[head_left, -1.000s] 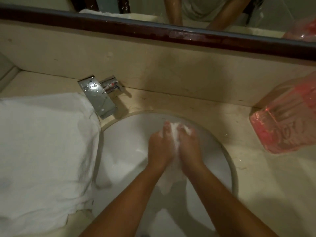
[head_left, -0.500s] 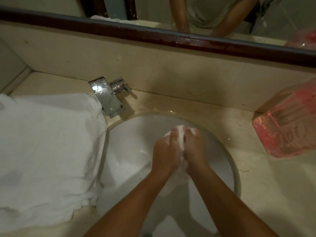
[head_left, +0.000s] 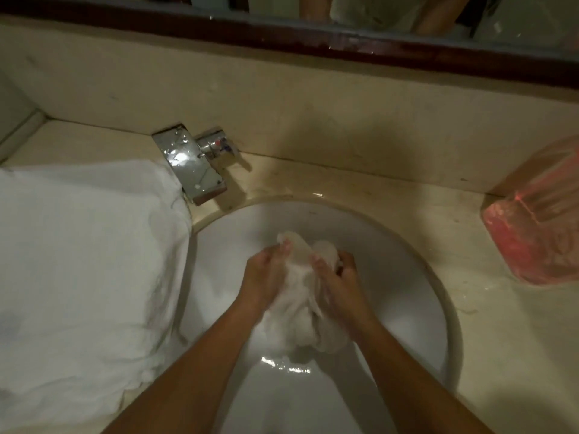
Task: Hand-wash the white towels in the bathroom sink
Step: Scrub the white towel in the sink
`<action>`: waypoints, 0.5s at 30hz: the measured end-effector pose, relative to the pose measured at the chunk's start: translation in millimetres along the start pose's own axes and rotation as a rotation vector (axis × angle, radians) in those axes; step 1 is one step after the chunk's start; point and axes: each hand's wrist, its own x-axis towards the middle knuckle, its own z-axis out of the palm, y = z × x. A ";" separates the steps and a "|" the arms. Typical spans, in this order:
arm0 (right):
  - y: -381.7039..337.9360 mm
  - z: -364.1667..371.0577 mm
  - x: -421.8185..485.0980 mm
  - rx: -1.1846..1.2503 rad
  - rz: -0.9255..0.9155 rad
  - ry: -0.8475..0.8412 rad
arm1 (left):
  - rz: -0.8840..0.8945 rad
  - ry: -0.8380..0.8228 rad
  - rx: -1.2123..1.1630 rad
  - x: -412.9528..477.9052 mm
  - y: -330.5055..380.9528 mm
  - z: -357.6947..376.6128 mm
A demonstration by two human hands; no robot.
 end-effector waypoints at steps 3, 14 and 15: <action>7.5 6.4 7.3 -0.020 -0.033 -0.037 | -0.007 -0.040 -0.081 -6.7 -30.6 18.4; -20.6 -28.0 -9.9 0.464 -0.019 0.148 | 0.120 0.239 -0.258 -13.2 5.6 7.5; -24.2 -35.2 -11.2 0.512 -0.034 0.163 | 0.103 0.234 -0.304 -14.1 11.5 2.1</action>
